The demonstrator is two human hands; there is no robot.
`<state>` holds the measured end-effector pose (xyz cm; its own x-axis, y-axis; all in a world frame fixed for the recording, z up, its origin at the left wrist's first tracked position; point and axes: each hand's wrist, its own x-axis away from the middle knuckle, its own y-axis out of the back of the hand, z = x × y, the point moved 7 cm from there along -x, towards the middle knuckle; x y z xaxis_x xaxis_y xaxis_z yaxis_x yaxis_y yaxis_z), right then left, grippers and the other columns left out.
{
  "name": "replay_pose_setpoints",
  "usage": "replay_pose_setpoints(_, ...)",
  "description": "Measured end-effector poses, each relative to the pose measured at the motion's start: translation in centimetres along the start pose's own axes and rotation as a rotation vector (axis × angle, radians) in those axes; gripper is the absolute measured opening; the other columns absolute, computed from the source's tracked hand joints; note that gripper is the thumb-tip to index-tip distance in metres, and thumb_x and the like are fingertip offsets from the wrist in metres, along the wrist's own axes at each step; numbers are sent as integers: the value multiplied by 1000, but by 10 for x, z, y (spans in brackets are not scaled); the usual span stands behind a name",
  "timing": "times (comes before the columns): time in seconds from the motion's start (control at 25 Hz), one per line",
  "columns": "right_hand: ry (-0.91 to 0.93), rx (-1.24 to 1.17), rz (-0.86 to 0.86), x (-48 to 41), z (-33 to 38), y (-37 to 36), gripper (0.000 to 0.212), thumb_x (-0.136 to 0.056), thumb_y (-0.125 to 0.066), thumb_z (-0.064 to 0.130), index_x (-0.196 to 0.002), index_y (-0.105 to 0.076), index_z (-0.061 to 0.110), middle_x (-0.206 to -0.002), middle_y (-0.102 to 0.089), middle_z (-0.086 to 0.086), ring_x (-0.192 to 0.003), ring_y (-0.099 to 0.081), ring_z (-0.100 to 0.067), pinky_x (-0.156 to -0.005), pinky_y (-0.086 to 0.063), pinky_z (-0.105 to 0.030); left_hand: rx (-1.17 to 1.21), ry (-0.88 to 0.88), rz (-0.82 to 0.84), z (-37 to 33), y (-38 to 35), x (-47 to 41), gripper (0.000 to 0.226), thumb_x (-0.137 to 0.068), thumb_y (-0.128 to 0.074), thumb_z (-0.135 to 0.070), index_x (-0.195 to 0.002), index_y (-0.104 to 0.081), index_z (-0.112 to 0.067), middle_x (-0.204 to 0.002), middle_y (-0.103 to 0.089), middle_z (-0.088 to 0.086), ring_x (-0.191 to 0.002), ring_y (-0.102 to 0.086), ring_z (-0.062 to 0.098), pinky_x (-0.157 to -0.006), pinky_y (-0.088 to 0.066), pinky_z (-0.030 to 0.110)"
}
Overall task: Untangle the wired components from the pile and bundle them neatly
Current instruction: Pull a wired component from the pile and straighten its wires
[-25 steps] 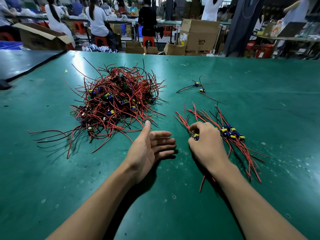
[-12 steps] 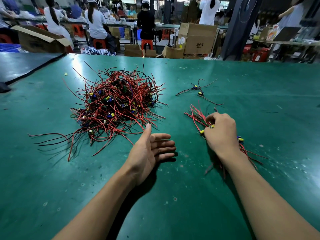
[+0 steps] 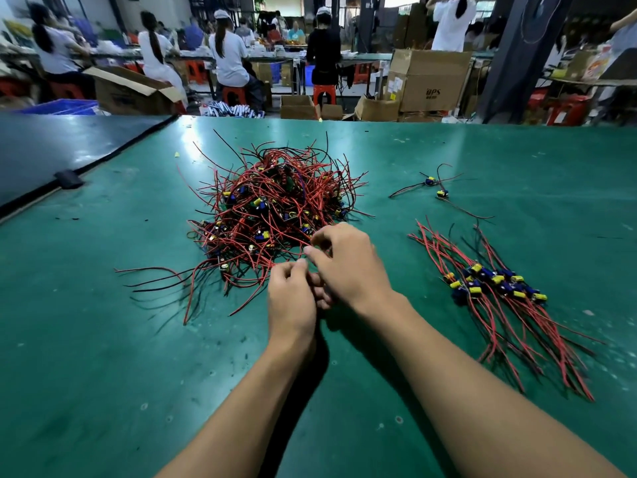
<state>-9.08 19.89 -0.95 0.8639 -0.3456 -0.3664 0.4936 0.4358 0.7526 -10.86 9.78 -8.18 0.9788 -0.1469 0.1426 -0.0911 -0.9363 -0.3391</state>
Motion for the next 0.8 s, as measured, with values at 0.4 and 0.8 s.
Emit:
replay_pose_setpoints(0.4,-37,202,163,-34,11,-30,27,-98,-56,39,-98,-73,18,-97,-72,-10,-95,-65,-33,-75,-48,-34,254,116,34,2,1,-8,17,-103,-42,-28,-101,-48,-13,-80,-59,8,-58,-59,14,-56,-47,28)
replay_pose_setpoints(0.8,-53,-104,662,61,-26,48,20,-89,-71,41,-73,-75,30,-63,-68,10,-51,-52,5,-52,-37,-9,167,101,206,-11,-12,13,22,-96,-58,-20,-93,-59,2,-78,-67,17,-60,-68,25,-57,-56,30)
